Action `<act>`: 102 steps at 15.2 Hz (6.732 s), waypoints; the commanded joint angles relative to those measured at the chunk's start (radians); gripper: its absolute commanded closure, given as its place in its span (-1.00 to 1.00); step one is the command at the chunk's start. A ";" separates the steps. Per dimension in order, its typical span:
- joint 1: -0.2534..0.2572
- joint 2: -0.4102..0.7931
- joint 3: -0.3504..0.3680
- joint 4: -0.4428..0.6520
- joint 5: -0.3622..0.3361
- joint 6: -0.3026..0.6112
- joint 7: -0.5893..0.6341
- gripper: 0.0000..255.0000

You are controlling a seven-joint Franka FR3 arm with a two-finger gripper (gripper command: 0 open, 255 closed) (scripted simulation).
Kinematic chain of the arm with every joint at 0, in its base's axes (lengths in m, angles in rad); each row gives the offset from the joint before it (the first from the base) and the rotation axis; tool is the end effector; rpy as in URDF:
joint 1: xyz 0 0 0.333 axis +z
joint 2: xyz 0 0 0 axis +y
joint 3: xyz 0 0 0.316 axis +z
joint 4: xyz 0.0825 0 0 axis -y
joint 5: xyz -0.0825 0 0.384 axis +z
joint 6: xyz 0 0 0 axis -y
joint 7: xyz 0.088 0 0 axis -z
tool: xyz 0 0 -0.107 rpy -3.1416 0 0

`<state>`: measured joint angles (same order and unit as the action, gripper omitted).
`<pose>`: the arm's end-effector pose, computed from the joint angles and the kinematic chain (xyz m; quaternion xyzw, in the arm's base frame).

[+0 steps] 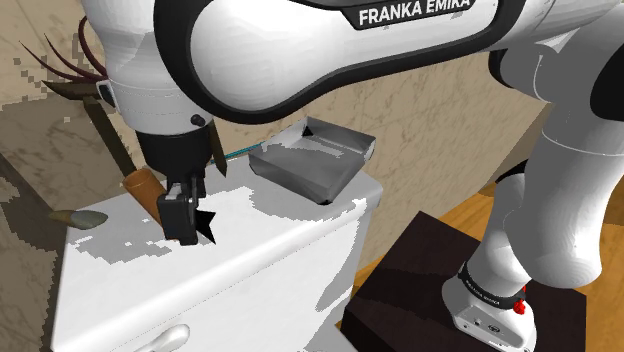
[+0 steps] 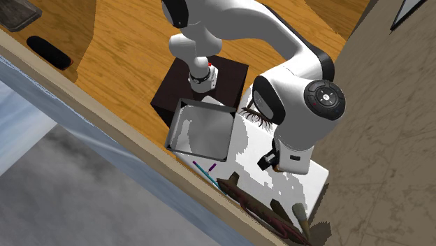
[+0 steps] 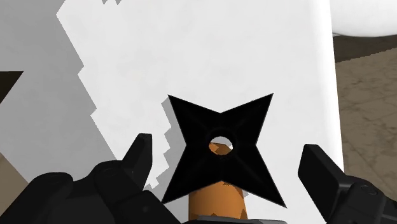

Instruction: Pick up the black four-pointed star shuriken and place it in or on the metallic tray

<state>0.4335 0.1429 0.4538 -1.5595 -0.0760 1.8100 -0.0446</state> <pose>0.4062 0.4606 0.5767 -0.8904 -0.4509 -0.0583 0.0192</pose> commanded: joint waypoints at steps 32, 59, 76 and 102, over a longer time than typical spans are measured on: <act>-0.063 -0.142 -0.009 -0.341 0.278 0.518 -0.424 -1.00; -0.066 -0.152 -0.012 -0.231 0.267 0.401 -0.404 1.00; -0.092 -0.199 -0.037 -0.092 0.289 0.213 -0.421 1.00; -0.193 -0.687 -0.392 -0.659 0.481 0.152 -0.937 1.00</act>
<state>0.2390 -0.5416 0.0584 -2.2048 0.4023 1.9500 -0.9800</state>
